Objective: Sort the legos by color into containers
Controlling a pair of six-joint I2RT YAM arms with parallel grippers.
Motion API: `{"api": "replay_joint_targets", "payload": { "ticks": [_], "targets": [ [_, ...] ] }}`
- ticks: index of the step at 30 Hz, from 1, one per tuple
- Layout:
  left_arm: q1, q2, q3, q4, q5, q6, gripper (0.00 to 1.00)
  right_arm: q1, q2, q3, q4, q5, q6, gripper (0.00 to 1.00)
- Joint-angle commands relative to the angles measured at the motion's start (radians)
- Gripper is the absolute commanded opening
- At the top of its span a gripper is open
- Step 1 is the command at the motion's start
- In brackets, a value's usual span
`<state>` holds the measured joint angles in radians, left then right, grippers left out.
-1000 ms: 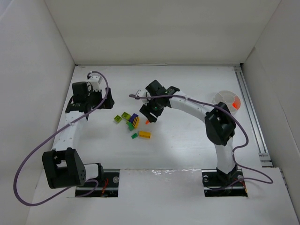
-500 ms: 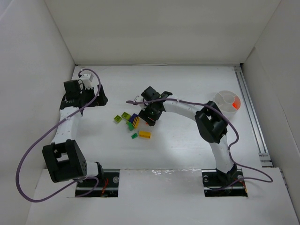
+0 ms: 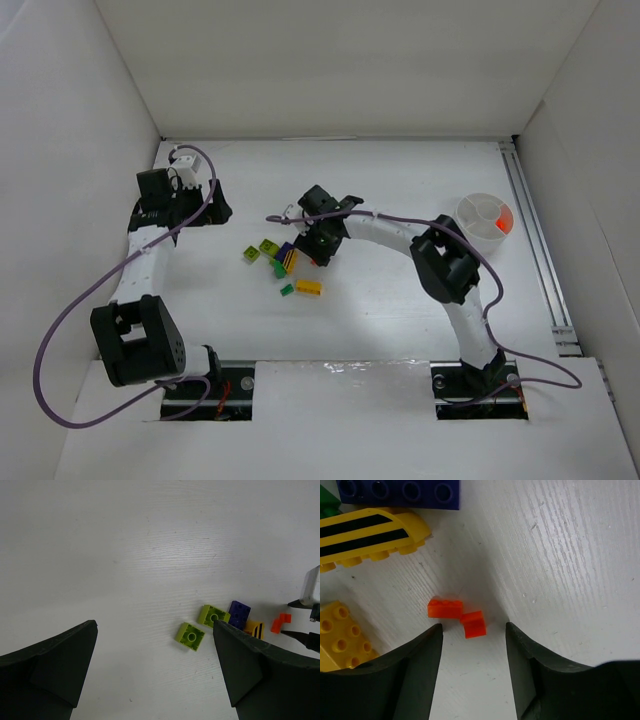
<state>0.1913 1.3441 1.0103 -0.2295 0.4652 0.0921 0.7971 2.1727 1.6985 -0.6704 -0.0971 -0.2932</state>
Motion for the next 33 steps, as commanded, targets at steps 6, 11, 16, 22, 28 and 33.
{"api": "replay_joint_targets", "payload": {
  "ticks": [6,11,16,22,28,33],
  "targets": [
    [0.0,0.0,0.04,0.022,0.021,-0.006,1.0,0.014,0.055,0.067,-0.003,-0.021,-0.02,0.43],
    [0.0,0.0,0.04,0.022,0.012,0.003,1.0,0.014,0.055,0.058,-0.003,-0.021,-0.02,0.19],
    [0.0,0.019,0.05,0.022,0.012,0.003,1.0,0.014,0.032,0.024,0.008,-0.01,-0.02,0.09],
    [0.0,0.029,0.05,0.042,0.023,0.003,1.0,0.014,-0.072,0.003,-0.001,-0.021,0.003,0.05],
    [0.0,0.038,0.05,0.061,0.032,-0.015,1.0,-0.114,-0.296,0.023,-0.021,-0.072,0.065,0.04],
    [-0.082,0.038,0.05,0.091,-0.005,-0.015,1.0,-0.32,-0.474,-0.019,-0.067,-0.119,0.055,0.04]
  ]
}}
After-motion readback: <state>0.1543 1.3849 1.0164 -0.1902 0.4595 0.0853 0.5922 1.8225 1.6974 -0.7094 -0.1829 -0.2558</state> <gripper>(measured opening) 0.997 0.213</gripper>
